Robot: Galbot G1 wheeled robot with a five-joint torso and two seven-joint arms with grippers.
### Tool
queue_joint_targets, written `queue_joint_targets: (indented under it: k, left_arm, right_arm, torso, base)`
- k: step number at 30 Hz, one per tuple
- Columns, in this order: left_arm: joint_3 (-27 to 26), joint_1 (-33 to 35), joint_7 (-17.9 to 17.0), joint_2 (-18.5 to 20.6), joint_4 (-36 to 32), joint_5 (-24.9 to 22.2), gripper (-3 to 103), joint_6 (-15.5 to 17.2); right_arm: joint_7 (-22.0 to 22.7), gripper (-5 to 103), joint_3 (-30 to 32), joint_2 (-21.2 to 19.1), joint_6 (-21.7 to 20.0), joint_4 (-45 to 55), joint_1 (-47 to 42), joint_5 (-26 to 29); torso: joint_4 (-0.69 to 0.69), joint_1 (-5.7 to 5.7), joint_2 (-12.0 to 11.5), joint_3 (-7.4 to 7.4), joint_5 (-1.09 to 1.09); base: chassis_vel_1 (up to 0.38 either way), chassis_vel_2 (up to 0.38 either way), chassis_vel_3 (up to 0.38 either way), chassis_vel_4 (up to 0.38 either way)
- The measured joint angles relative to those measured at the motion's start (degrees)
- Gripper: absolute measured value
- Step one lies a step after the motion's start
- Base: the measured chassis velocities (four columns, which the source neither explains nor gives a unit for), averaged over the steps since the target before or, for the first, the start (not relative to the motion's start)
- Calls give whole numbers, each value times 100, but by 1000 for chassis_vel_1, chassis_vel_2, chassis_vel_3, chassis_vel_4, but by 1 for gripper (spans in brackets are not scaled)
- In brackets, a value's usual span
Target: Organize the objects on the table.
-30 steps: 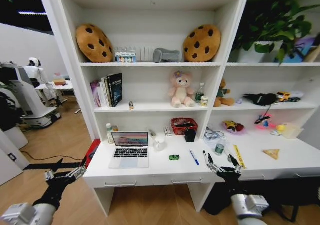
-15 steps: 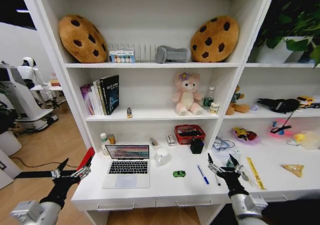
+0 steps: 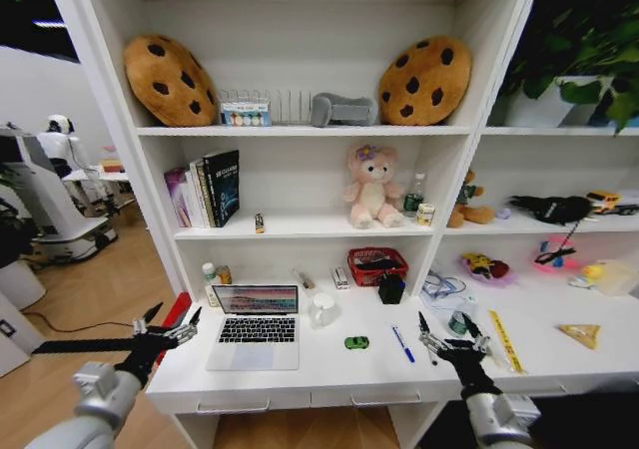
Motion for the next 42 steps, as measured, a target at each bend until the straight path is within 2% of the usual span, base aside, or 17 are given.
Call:
queue_joint_targets:
  k: [2, 6, 9, 11, 13, 14, 15, 16, 19, 21, 22, 24, 26, 27, 28, 32, 42]
  left_arm:
    - [185, -453, -30, 469, 350, -347, 98, 41]
    - [326, -809, 49, 816, 681, -548, 99, 41]
    - [753, -1260, 161, 1127, 1005, -758, 84, 37]
    - [925, -1424, 181, 1174, 1066, -804, 84, 35]
    - [1326, -1794, 203, 1251, 1184, -907, 72, 32]
    - [1326, -1794, 203, 1251, 1184, -907, 72, 32]
    - [1545, -2038, 207, 1309, 1241, -938, 67, 34]
    - [1772, -2322, 232, 1381, 1308, -952, 56, 39]
    - [1928, -2523, 268, 1431, 1368, -954, 56, 41]
    - [2196, -2975, 291, 1519, 1504, -998, 40, 51]
    - [2196, -2975, 291, 1519, 1504, -998, 40, 51]
    - [2362, -3229, 299, 1613, 1568, -1067, 29, 70]
    - [2409, -3288, 312, 1645, 1578, -1081, 29, 75]
    - [2502, -3372, 338, 1699, 1598, -1088, 19, 88]
    - [2546, -3407, 349, 1717, 1604, -1089, 19, 93]
    - [2767, -3492, 354, 1768, 1606, -1086, 3, 124]
    - [3730, -4009, 332, 1785, 1624, -988, 0, 179]
  right_arm:
    - [-60, 100, 21, -36, -29, -49, 18, 61]
    - [-90, 100, 41, -55, -33, -105, 39, 76]
    - [-92, 100, 45, -37, -43, -184, 69, 71]
    - [-92, 100, 45, -26, -43, -199, 70, 66]
    - [-92, 100, 66, -18, -44, -226, 60, 63]
    - [-92, 100, 66, -18, -44, -226, 60, 63]
    - [-95, 100, 94, -22, -37, -240, 54, 63]
    - [-99, 100, 132, -30, -24, -256, 46, 69]
    - [-101, 100, 155, -33, -15, -265, 47, 76]
    - [-101, 100, 187, -30, -9, -284, 44, 86]
    - [-101, 100, 187, -30, -9, -284, 44, 86]
    - [-101, 100, 183, -10, -9, -307, 47, 83]
    - [-101, 100, 174, -2, -10, -311, 51, 82]
    - [-101, 100, 161, 9, -14, -316, 64, 81]
    - [-101, 100, 154, 10, -17, -320, 70, 80]
    - [-101, 100, 151, -9, -21, -346, 91, 85]
    - [-103, 100, 179, 4, -22, -403, 98, 119]
  torso:
    - [-1, -1, 0, 0, 1]
    - [0, -1, 1, 0, 0]
    - [2, -1, 0, 0, 1]
    - [2, -1, 0, 0, 0]
    - [0, -1, 0, 0, 0]
    - [0, -1, 0, 0, 0]
    - [0, -1, 0, 0, 0]
    - [0, -2, 0, 0, 1]
    - [-1, -2, 0, 0, 1]
    - [0, -2, 0, 0, 1]
    - [0, -2, 0, 0, 1]
    - [-1, -2, 0, 0, 1]
    - [0, -2, 0, 0, 2]
    - [0, -2, 1, 0, 2]
    - [1, -2, 1, 0, 1]
    - [1, -3, 1, -1, 1]
    - [0, -3, 1, -1, 2]
  base:
    - [0, 0, 0, 0]
    - [0, 0, 0, 0]
    - [0, 0, 0, 0]
    - [0, 0, 0, 0]
    - [0, 0, 0, 0]
    - [0, 0, 0, 0]
    - [0, 0, 0, 0]
    - [0, 0, 0, 0]
    - [0, 0, 0, 0]
    - [0, 0, 0, 0]
    - [0, 0, 0, 0]
    - [0, 0, 0, 0]
    - [0, 0, 0, 0]
    - [0, 0, 0, 0]
    - [0, 0, 0, 0]
    - [0, 0, 0, 0]
    - [0, 0, 0, 0]
